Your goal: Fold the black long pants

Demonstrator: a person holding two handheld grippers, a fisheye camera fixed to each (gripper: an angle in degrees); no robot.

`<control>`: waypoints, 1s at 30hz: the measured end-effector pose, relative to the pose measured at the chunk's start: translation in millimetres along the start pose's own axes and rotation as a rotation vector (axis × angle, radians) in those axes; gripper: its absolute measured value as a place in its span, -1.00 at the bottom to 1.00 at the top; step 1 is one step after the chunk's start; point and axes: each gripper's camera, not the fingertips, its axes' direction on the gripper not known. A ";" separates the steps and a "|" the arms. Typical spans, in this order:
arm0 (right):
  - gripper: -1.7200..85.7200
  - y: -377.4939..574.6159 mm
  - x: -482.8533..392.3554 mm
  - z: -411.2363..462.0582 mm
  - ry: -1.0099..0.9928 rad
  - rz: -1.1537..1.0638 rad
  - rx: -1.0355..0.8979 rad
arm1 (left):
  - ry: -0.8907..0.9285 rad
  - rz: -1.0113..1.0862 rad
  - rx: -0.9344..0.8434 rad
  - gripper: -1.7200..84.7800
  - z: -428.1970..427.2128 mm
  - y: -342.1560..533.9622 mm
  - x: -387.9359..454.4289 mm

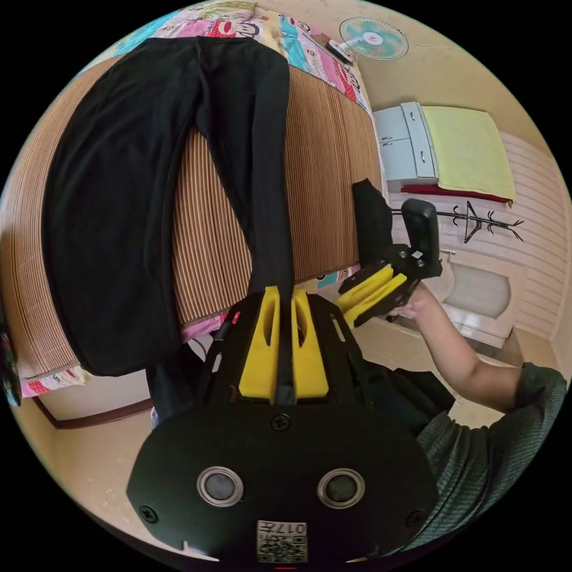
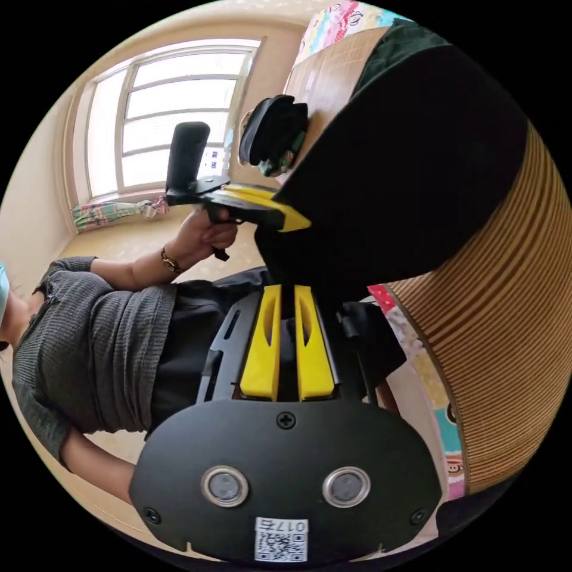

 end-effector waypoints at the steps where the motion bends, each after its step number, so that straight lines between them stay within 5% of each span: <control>1: -0.90 -5.2 26.2 -21.5 0.029 0.067 0.032 | 0.005 0.000 0.004 -0.90 2.7 4.5 0.8; 7: -0.71 -82.1 134.1 -184.9 -0.061 0.226 0.583 | 0.047 -0.018 0.038 -0.89 11.7 15.3 0.3; 14: -0.62 -271.9 215.5 -277.8 0.490 0.513 0.728 | 0.194 -0.026 0.126 -0.90 19.2 30.8 -23.3; 18: -0.85 -326.1 257.0 -274.6 0.539 0.590 0.749 | 0.339 -0.067 0.189 -0.91 16.2 49.6 -56.5; 21: -0.89 -343.7 220.2 -250.4 0.701 0.558 0.999 | 0.437 -0.082 0.251 -0.92 -10.7 78.7 -88.1; 26: -0.91 -465.0 177.1 -177.0 0.501 0.321 0.905 | 0.508 -0.255 0.442 -0.92 -73.5 155.6 -175.6; 30: -0.92 -543.2 196.7 -126.6 0.366 0.181 0.762 | 0.247 -0.398 0.420 -0.88 -115.1 183.2 -271.0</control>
